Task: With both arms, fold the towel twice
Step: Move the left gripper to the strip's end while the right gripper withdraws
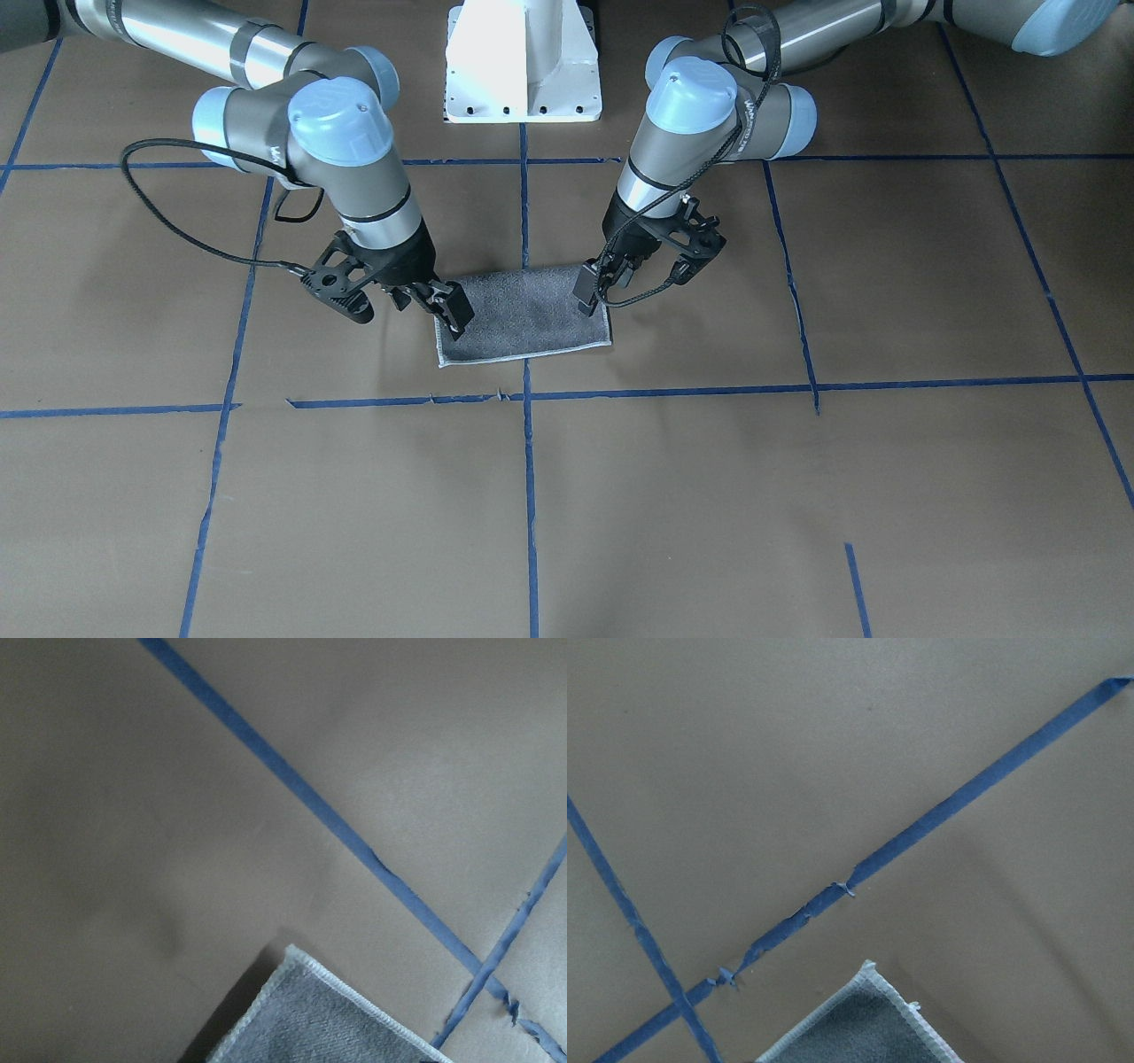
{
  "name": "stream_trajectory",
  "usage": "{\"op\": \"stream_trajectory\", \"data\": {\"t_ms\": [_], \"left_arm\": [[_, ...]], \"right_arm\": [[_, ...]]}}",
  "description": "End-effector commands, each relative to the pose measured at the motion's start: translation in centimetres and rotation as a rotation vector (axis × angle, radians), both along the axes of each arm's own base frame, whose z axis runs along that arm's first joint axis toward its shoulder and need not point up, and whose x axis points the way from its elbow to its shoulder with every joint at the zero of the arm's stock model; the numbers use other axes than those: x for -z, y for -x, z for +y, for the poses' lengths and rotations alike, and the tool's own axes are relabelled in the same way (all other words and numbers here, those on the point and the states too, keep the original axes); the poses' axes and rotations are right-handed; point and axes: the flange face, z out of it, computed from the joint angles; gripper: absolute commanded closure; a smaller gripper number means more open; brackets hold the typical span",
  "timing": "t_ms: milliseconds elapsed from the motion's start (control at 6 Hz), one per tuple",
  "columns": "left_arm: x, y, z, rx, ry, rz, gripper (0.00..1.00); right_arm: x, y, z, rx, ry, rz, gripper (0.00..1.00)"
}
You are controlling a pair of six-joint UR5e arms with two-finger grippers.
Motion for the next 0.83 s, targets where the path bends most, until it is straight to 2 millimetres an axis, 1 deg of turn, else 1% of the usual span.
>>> {"op": "stream_trajectory", "data": {"t_ms": [0, 167, 333, 500, 667], "left_arm": [[-1.0, -1.6, 1.6, 0.029, 0.103, 0.008, 0.16], [-1.1, -2.2, 2.4, 0.020, 0.112, 0.006, 0.16], [-1.3, -3.1, 3.5, 0.006, 0.123, 0.005, 0.16], [-1.4, -3.7, 4.2, -0.005, 0.123, 0.002, 0.16], [-1.6, -4.0, 4.4, -0.009, 0.126, -0.003, 0.16]], "right_arm": [[-0.9, -2.8, -1.3, 0.042, -0.014, -0.007, 0.00], [-0.9, -2.8, -1.3, 0.050, -0.018, -0.008, 0.00], [-0.9, -2.8, -1.3, 0.051, -0.018, -0.009, 0.00], [-0.9, -2.8, -1.3, 0.051, -0.018, -0.009, 0.00], [-1.0, -2.9, -1.3, 0.051, -0.017, -0.008, 0.00]]}}
